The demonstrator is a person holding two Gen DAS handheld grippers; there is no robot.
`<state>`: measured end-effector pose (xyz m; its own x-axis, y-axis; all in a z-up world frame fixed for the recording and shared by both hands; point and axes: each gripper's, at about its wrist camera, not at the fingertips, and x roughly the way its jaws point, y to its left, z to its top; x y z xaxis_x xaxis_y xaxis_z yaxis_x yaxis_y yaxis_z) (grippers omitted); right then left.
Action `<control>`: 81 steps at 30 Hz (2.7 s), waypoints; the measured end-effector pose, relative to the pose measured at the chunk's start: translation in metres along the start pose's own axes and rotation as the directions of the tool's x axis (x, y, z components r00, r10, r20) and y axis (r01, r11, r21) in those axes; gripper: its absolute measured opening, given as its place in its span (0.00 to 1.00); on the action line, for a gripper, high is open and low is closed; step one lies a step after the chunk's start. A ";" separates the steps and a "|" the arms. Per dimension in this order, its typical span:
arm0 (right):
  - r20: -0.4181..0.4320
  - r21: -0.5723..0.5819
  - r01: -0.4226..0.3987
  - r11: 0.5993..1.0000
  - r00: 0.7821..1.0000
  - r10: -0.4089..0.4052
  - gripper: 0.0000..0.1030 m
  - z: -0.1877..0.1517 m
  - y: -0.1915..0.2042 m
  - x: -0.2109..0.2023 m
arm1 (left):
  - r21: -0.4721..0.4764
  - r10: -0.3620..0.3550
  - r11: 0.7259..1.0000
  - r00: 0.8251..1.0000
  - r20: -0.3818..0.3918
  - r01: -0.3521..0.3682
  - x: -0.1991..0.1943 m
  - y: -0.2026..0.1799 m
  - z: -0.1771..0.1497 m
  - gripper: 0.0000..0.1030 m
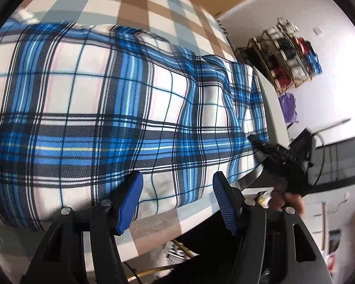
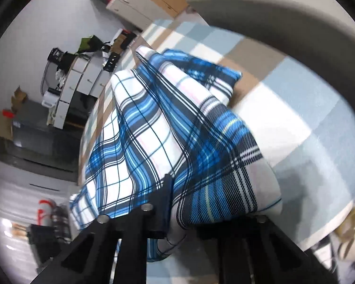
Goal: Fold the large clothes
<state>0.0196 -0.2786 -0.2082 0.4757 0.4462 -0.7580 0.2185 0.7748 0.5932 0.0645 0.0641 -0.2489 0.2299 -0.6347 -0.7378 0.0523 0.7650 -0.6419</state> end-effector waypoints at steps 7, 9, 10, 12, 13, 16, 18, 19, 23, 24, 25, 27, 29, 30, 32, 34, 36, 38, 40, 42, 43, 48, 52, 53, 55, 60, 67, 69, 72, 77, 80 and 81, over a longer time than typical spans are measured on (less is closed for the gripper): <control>0.224 -0.296 0.150 0.943 0.971 -0.085 0.03 -0.006 0.050 -0.041 | 0.108 0.106 0.989 0.993 -0.045 -0.101 0.025 -0.026 0.005 0.54; 0.276 -0.317 0.177 0.932 0.957 -0.088 0.03 -0.002 0.049 -0.057 | 0.172 0.129 0.978 0.989 -0.071 -0.115 0.042 -0.044 0.009 0.54; 0.275 -0.318 0.182 0.931 0.957 -0.093 0.03 0.002 0.048 -0.060 | 0.194 0.136 0.974 0.988 -0.077 -0.119 0.047 -0.051 0.010 0.55; 0.284 -0.312 0.199 0.929 0.953 -0.108 0.03 0.009 0.041 -0.067 | 0.219 0.124 0.970 0.988 -0.088 -0.103 0.059 -0.066 0.015 0.55; 0.290 -0.317 0.219 0.923 0.949 -0.126 0.03 0.010 0.037 -0.071 | 0.226 0.099 0.971 0.990 -0.102 -0.074 0.067 -0.074 0.019 0.55; 0.304 -0.332 0.252 0.909 0.941 -0.149 0.03 0.011 0.030 -0.084 | 0.227 0.045 0.974 0.990 -0.133 -0.014 0.080 -0.087 0.023 0.55; 0.305 -0.326 0.249 0.912 0.941 -0.148 0.03 0.013 0.026 -0.088 | 0.220 0.028 0.975 0.989 -0.145 0.004 0.079 -0.089 0.021 0.54; 0.297 -0.321 0.240 0.916 0.944 -0.143 0.03 0.015 0.026 -0.088 | 0.223 0.020 0.975 0.989 -0.147 0.013 0.075 -0.090 0.018 0.54; 0.282 -0.323 0.231 0.918 0.949 -0.140 0.03 0.020 0.026 -0.084 | 0.243 0.108 0.967 0.989 -0.098 -0.081 0.043 -0.082 0.010 0.55; 0.281 -0.326 0.232 0.917 0.949 -0.140 0.03 0.022 0.029 -0.083 | 0.249 0.136 0.962 0.988 -0.073 -0.114 0.030 -0.076 0.006 0.55; 0.283 -0.326 0.224 0.919 0.950 -0.131 0.03 0.024 0.034 -0.082 | 0.250 0.153 0.959 0.987 -0.056 -0.134 0.021 -0.071 0.004 0.55; 0.286 -0.331 0.196 0.923 0.953 -0.100 0.03 0.026 0.045 -0.085 | 0.233 0.196 0.954 0.981 -0.008 -0.189 -0.005 -0.053 -0.006 0.55; 0.307 -0.374 0.176 0.911 0.950 -0.057 0.03 0.023 0.065 -0.090 | 0.193 0.205 0.960 0.979 0.004 -0.202 -0.021 -0.031 -0.015 0.55; 0.320 -0.408 0.180 0.895 0.946 -0.044 0.03 0.019 0.078 -0.092 | 0.172 0.225 0.960 0.974 0.010 -0.223 -0.027 -0.020 -0.019 0.55; 0.340 -0.471 0.186 0.863 0.940 -0.017 0.03 0.010 0.106 -0.094 | 0.153 0.255 0.954 0.966 0.027 -0.256 -0.034 -0.003 -0.026 0.55; 0.352 -0.531 0.188 0.826 0.936 0.013 0.03 -0.002 0.139 -0.094 | 0.124 0.243 0.962 0.970 0.024 -0.244 -0.036 0.013 -0.031 0.55; 0.357 -0.591 0.193 0.784 0.933 0.039 0.03 -0.016 0.171 -0.090 | 0.096 0.217 0.971 0.976 0.020 -0.218 -0.038 0.021 -0.034 0.55; 0.363 -0.653 0.212 0.727 0.930 0.055 0.03 -0.033 0.198 -0.086 | 0.084 0.197 0.976 0.980 0.029 -0.199 -0.045 0.028 -0.035 0.55; 0.355 -0.723 0.218 0.655 0.931 0.082 0.03 -0.058 0.232 -0.077 | 0.073 0.156 0.985 0.988 0.012 -0.156 -0.042 0.039 -0.037 0.55; 0.325 -0.776 0.204 0.597 0.940 0.102 0.03 -0.080 0.258 -0.066 | 0.046 0.113 0.992 0.994 0.014 -0.113 -0.040 0.038 -0.035 0.55; 0.310 -0.799 0.193 0.570 0.944 0.114 0.03 -0.093 0.271 -0.058 | 0.036 0.086 0.996 0.996 0.012 -0.086 -0.041 0.041 -0.035 0.55; 0.166 -0.882 0.091 0.463 0.979 0.123 0.03 -0.152 0.311 -0.008 | 0.022 0.043 0.999 0.998 0.034 -0.044 -0.060 0.047 -0.042 0.55; 0.056 -0.918 0.015 0.396 0.994 0.094 0.03 -0.196 0.321 0.037 | -0.036 -0.014 0.999 0.997 0.072 0.016 -0.094 0.077 -0.057 0.55; 0.037 -0.926 0.004 0.377 0.996 0.080 0.03 -0.207 0.320 0.048 | -0.057 -0.024 0.998 0.997 0.080 0.029 -0.099 0.083 -0.056 0.55; -0.014 -0.941 -0.026 0.338 0.999 0.036 0.03 -0.232 0.317 0.069 | -0.078 -0.031 0.996 0.995 0.091 0.038 -0.107 0.095 -0.060 0.55; -0.038 -0.956 -0.046 0.290 0.999 0.030 0.03 -0.255 0.305 0.084 | -0.065 -0.097 0.992 0.987 0.132 0.106 -0.128 0.104 -0.067 0.55; -0.125 -0.950 -0.164 0.265 0.979 0.159 0.03 -0.258 0.303 0.071 | -0.056 -0.169 0.981 0.964 0.207 0.184 -0.140 0.106 -0.048 0.55; -0.145 -0.961 -0.173 0.215 0.980 0.140 0.03 -0.269 0.296 0.080 | -0.019 -0.188 0.980 0.958 0.218 0.197 -0.142 0.093 -0.037 0.55; -0.177 -0.959 -0.200 0.199 0.976 0.127 0.04 -0.276 0.282 0.091 | 0.026 -0.201 0.979 0.950 0.238 0.200 -0.152 0.083 -0.030 0.57; -0.208 -0.946 -0.240 0.220 0.965 0.159 0.04 -0.277 0.267 0.095 | 0.056 -0.114 0.993 0.975 0.192 0.105 -0.151 0.069 0.001 0.57; -0.195 -0.948 -0.230 0.218 0.966 0.170 0.04 -0.277 0.266 0.090 | 0.061 -0.006 0.998 0.990 0.137 -0.003 -0.131 0.058 0.025 0.57; -0.196 -0.945 -0.232 0.230 0.966 0.170 0.04 -0.277 0.265 0.091 | 0.062 0.009 0.998 0.995 0.100 -0.015 -0.119 0.054 0.036 0.57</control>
<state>-0.1156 0.0911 -0.1955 0.3299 0.6506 -0.6840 -0.8652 0.4982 0.0564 0.0748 0.1848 -0.1878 0.3266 -0.6138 -0.7187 0.1089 0.7798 -0.6165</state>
